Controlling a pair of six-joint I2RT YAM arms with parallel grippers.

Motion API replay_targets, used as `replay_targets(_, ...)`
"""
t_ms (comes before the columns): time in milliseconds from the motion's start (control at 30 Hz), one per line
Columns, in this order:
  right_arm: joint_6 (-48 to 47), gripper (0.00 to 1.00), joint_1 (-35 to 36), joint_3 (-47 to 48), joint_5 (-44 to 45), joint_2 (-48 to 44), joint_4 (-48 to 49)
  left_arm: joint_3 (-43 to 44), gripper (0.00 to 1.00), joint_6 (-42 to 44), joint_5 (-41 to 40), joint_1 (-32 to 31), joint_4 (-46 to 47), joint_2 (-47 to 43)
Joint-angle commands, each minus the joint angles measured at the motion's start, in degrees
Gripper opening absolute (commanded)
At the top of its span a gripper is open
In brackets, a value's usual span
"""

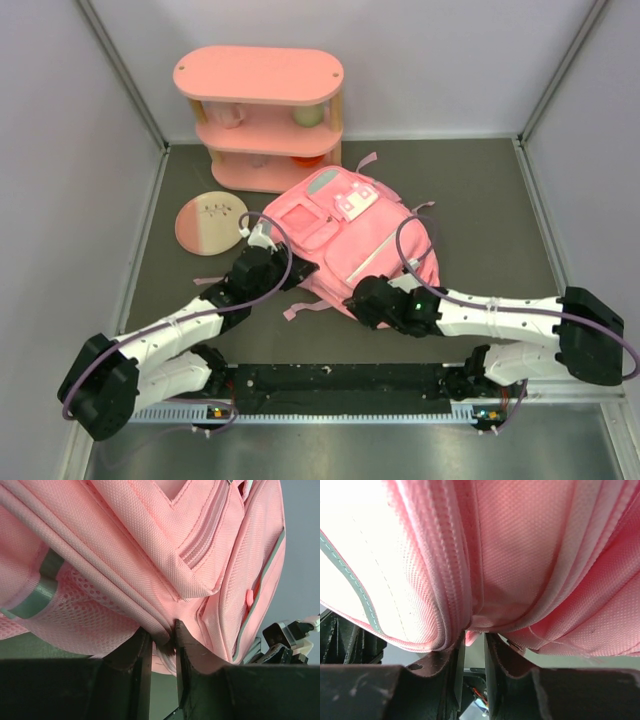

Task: Pack the student bag
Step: Zip the student bag at the center of the board.

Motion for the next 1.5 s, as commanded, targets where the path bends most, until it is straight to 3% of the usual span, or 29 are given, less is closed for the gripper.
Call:
replay_targets(0, -1.08, 0.21, -1.21, 3.30, 9.32, 2.03, 3.16, 2.01, 0.19, 4.29, 4.15, -0.61, 0.38, -0.45)
replay_targets(133, -3.44, 0.20, -1.21, 4.88, 9.32, 4.67, 3.86, 2.97, 0.11, 7.01, 4.15, -0.61, -1.38, -0.44)
replay_targets(233, -5.98, 0.05, -1.13, 5.59, 9.67, 5.99, 5.70, 4.02, 0.01, 9.91, 3.89, -0.61, -3.48, -0.09)
replay_targets(333, -7.23, 0.00, -1.13, 6.38, 9.85, 6.96, 5.54, 4.64, 0.00, 11.06, 3.62, -0.61, -5.25, 0.17)
replay_targets(500, -11.52, 0.00, -1.04, 7.43, 11.25, 6.17, 4.40, 4.29, 0.00, 11.15, 2.75, -0.61, -5.86, -0.27)
replay_targets(633, -31.15, 0.00, -0.60, 9.63, 11.09, 4.15, 3.95, 4.64, 0.00, 11.85, 1.08, -0.52, -7.70, -0.97)
replay_targets(833, -57.02, 0.00, -0.77, 7.35, 2.39, -2.96, 2.82, 6.14, 0.00, 15.10, -0.86, 0.27, -10.78, -2.11)
replay_targets(1033, -69.97, 0.00, -2.01, 4.80, -1.66, -9.74, -1.67, 6.84, 0.00, 16.69, -0.16, 2.03, -13.51, -2.47)
replay_targets(1267, -74.90, 0.00, -2.01, 4.00, -3.33, -9.74, -3.51, 6.58, 0.00, 16.95, 2.83, 2.47, -12.19, -3.08)
replay_targets(1467, -71.75, 0.00, -2.01, 3.39, -5.16, -8.77, -2.56, 5.96, 0.00, 16.34, 4.50, 2.47, -11.49, -3.43)
